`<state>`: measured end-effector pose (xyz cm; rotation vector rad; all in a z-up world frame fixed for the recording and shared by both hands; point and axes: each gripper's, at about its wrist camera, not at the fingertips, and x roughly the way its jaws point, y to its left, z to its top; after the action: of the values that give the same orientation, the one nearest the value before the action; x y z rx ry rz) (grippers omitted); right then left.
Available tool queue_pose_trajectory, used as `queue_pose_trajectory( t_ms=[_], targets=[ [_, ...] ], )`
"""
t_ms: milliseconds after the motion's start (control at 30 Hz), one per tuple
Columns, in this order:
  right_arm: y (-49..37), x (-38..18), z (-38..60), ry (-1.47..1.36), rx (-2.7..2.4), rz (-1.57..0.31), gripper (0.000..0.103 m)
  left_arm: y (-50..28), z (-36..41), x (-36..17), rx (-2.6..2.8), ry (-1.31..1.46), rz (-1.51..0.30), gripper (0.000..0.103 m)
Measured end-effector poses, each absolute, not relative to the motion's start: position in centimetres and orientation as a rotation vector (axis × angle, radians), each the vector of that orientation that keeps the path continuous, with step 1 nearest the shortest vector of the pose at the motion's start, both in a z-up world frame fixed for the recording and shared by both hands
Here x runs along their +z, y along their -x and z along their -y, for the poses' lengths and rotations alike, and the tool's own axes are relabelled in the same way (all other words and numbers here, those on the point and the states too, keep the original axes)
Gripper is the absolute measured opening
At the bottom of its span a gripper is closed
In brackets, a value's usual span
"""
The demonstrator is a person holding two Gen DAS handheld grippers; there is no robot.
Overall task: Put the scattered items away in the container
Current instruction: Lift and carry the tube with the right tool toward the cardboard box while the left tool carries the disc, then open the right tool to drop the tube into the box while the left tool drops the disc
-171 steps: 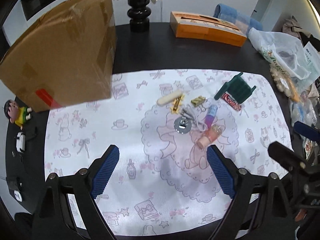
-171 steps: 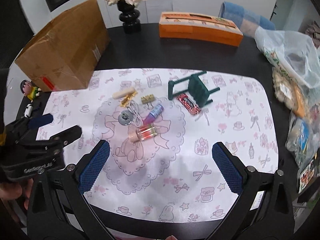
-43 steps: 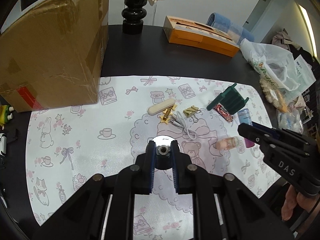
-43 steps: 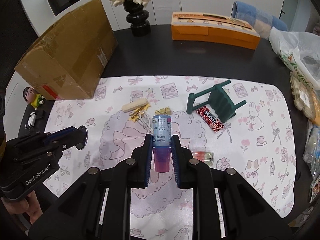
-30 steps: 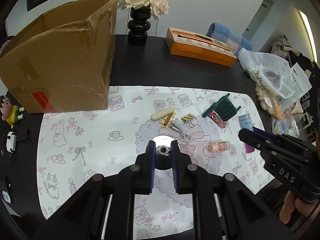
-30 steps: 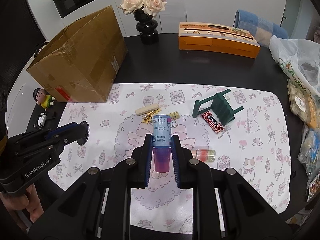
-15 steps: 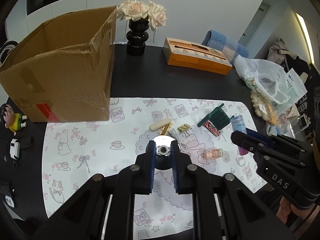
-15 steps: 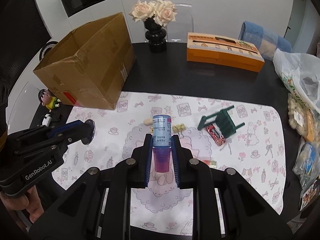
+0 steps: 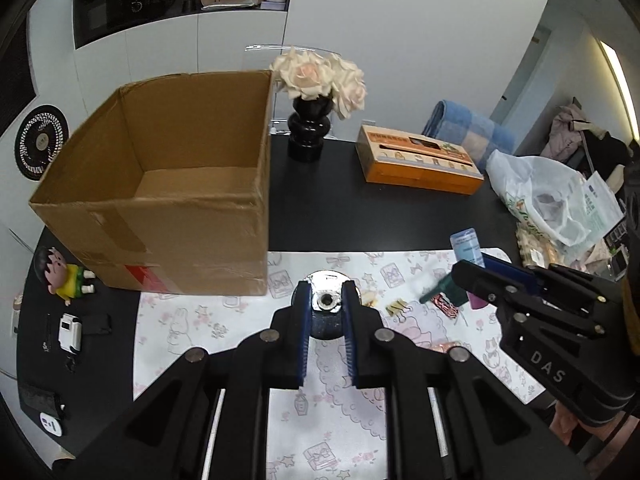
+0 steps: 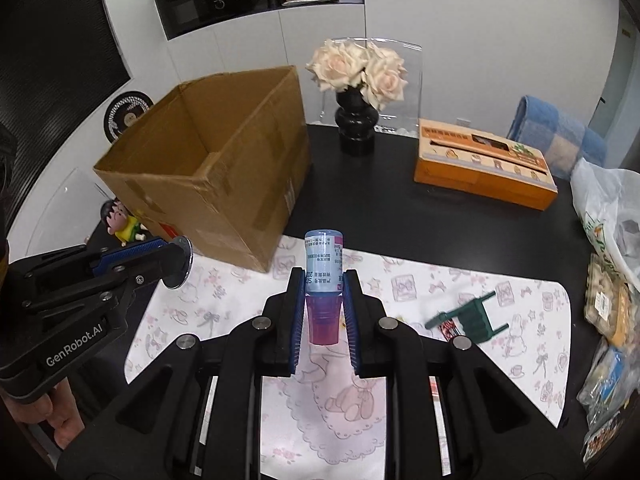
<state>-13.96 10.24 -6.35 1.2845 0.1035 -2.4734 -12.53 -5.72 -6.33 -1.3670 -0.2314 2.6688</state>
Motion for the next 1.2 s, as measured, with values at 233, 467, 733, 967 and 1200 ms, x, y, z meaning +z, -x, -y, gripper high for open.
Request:
queue_pose_trajectory(
  t_ms=[233,467,733,967,1200],
  targets=[
    [16.5,-4.3,-6.4,-1.248,-2.424,-0.121,0.019,14.2,9.1,-4.0,2.73,1.347,0.264,0.015],
    [19.7,-3.5,-0.9,-1.241,-2.345,-0.156,0.019,16.8,13.6,-2.6,2.811,1.366,0.283,0.015],
    [23.3,-3.4,5.0,-1.264,-2.264,-0.195,0.019,19.5,18.7,-2.7,2.847,1.431,0.35,0.015],
    [27.1,-4.1,8.9,-1.316,-2.209,-0.186,0.019,22.6,22.4,-3.3,2.855,1.495,0.414,0.015],
    [30.3,-6.8,12.0,-1.43,-2.149,-0.201,0.02,25.5,23.5,-5.5,2.85,1.581,0.36,0.015]
  ],
)
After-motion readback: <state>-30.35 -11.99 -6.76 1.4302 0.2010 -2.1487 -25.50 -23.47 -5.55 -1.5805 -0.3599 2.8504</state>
